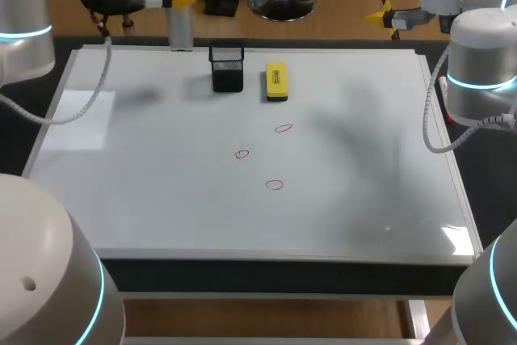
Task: Pick up the inspection probe, press it on each red-marked spot on the whiteboard one by one, put down the probe, pick up the eraser, and wipe off all the red marks.
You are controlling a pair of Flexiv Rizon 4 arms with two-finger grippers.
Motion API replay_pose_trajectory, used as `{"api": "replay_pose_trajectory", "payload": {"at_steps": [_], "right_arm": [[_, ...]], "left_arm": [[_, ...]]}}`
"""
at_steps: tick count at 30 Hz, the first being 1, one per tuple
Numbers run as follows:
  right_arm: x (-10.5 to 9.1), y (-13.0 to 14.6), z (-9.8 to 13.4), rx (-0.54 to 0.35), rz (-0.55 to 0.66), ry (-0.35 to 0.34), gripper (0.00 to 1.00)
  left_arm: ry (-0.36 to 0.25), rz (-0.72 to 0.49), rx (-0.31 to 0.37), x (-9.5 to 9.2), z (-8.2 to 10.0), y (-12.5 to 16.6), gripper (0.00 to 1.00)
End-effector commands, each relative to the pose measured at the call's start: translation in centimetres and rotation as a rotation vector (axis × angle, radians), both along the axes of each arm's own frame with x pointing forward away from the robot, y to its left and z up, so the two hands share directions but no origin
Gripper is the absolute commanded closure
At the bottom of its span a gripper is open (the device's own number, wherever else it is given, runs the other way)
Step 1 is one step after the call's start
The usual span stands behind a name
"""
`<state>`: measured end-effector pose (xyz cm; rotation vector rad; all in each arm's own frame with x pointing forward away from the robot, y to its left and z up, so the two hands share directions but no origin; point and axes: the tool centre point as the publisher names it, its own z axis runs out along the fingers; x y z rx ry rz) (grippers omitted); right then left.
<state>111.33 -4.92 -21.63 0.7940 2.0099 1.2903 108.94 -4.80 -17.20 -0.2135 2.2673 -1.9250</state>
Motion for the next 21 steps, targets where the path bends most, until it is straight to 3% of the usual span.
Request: {"api": "replay_pose_trajectory", "payload": {"at_steps": [1,13,21], "right_arm": [[0.0,0.0,0.0,-0.001,0.001,0.001,0.00],[0.0,0.0,0.0,-0.001,0.001,0.001,0.00],[0.0,0.0,0.0,-0.001,0.001,0.001,0.00]], "left_arm": [[-0.007,0.068,-0.013,-1.6,-0.3,2.3,1.00],[-0.003,0.158,0.023,-2.7,-2.2,7.4,1.00],[0.011,0.182,0.028,-2.9,-3.5,8.9,1.00]]}}
